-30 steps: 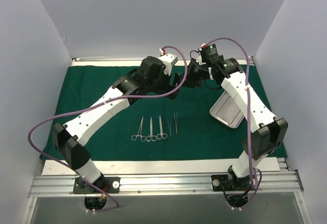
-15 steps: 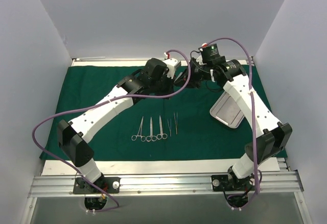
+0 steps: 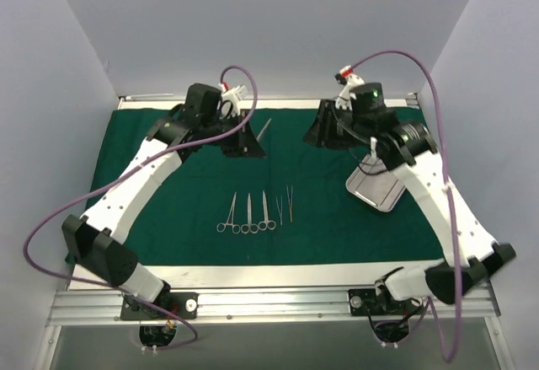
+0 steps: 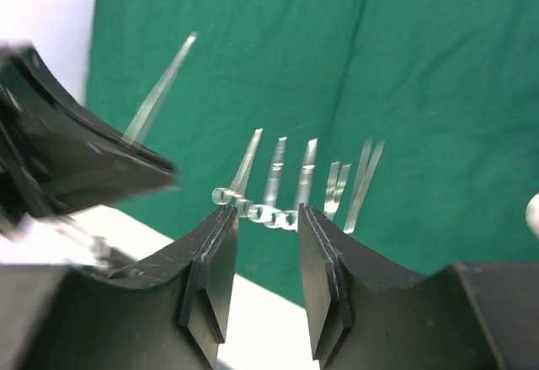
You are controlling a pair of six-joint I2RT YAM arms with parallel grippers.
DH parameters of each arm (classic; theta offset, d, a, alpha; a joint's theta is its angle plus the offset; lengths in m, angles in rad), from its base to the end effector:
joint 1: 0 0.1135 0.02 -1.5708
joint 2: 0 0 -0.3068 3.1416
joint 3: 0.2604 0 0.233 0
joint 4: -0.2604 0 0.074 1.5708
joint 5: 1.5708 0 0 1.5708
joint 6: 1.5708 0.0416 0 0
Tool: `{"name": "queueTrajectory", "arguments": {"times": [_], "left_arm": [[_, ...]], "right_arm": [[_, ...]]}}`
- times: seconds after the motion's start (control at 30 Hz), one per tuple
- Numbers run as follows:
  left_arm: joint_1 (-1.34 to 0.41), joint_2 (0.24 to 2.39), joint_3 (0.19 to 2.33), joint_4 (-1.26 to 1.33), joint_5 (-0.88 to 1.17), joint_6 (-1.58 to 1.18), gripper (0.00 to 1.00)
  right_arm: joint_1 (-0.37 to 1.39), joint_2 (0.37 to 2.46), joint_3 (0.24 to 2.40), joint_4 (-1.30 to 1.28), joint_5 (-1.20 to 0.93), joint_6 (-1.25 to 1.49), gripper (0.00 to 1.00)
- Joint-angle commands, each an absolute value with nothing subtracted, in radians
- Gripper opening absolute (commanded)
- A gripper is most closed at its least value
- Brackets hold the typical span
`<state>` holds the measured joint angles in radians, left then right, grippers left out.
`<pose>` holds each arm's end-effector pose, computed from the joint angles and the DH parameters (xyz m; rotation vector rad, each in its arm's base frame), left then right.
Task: Open and lay out the surgical kit
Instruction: Place the medical item in the surgical kit.
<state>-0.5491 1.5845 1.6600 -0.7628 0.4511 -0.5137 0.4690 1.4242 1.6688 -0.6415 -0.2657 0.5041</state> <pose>0.2723 -0.1879 0.4264 0.3017 2.3856 -1.0458 0.2487 0.1383 0.4856 -0.1466 2.0586 0.8822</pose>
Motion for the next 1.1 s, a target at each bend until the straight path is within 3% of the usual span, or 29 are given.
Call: {"name": "queueTrajectory", "arguments": {"times": [0.0, 0.2, 0.33, 0.53, 0.8, 0.93, 1.07], "left_arm": [[-0.506, 1.47, 1.602, -0.772, 0.696, -0.721, 0.02], [-0.445, 1.343, 1.378, -0.573, 0.894, -1.087, 0.02], [-0.451, 1.287, 1.281, -0.48, 0.949, -1.218, 0.02], [-0.512, 1.282, 1.29, -0.629, 0.974, -1.126, 0.02], [-0.591, 1.276, 1.302, -0.886, 0.974, -0.89, 0.02], [-0.597, 1.253, 1.29, -0.939, 0.969, -0.844, 0.02], [-0.607, 1.247, 1.272, -0.942, 0.979, -0.827, 0.02]], "right_arm": [[0.52, 1.292, 1.592, -0.559, -0.137, 0.286, 0.35], [0.685, 1.174, 1.477, -0.416, -0.006, 0.047, 0.39], [0.79, 1.178, 1.459, -0.393, -0.04, -0.116, 0.38], [0.899, 1.215, 1.427, -0.393, -0.103, -0.284, 0.37], [0.905, 1.226, 1.394, -0.531, -0.313, -0.531, 0.38], [0.905, 1.189, 1.361, -0.534, -0.368, -0.546, 0.47], [0.905, 1.19, 1.351, -0.56, -0.458, -0.569, 0.49]]}}
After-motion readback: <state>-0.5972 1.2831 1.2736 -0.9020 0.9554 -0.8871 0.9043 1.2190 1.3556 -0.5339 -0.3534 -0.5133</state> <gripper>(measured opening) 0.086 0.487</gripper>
